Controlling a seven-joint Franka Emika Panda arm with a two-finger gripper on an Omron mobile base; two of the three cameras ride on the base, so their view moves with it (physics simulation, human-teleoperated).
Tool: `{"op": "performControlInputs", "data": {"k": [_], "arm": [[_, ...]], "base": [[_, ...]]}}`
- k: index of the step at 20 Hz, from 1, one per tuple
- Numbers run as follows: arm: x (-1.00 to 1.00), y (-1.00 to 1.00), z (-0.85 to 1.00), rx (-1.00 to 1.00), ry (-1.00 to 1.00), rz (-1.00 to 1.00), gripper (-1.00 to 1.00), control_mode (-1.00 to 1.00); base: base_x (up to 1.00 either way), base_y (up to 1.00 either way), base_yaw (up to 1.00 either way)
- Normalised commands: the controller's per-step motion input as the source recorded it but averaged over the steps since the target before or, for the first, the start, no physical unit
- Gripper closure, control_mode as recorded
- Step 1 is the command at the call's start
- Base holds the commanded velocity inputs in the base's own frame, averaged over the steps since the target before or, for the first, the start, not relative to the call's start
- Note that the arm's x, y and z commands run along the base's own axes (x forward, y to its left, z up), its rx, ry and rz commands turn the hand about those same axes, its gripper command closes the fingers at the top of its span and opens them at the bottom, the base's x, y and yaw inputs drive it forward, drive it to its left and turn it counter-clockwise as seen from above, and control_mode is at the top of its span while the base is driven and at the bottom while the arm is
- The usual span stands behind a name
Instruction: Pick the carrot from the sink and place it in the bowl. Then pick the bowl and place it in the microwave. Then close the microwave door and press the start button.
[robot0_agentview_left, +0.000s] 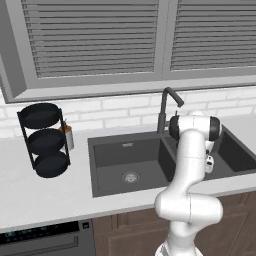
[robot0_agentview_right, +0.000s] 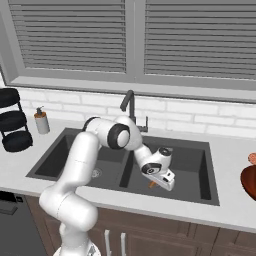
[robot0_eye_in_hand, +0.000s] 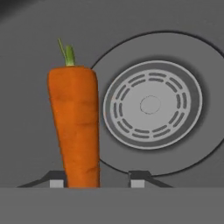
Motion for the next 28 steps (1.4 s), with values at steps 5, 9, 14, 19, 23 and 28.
{"op": "performControlInputs", "data": {"k": [5,9,14,19,23,28], "arm": [[-0.01,-0.01,-0.30,0.00,0.01,0.00,1.00,-1.00],[-0.17,-0.16,-0.01,0.04,-0.09,0.00,1.00,-1.00],[-0.21,-0.12,0.00,0.06,-0.11,0.00,1.00,-1.00],[-0.37,-0.05,0.08,0.08,-0.21,0.00,1.00,-1.00],[-0.34,0.00,0.60,0.08,-0.37,0.00,1.00,-1.00],[-0.29,0.00,0.95,0.10,-0.45,0.00,1.00,-1.00]], "base": [[0.00,0.00,0.00],[0.00,0.00,0.00],[0.00,0.00,0.00],[0.00,0.00,0.00],[0.00,0.00,0.00],[0.00,0.00,0.00]]}}
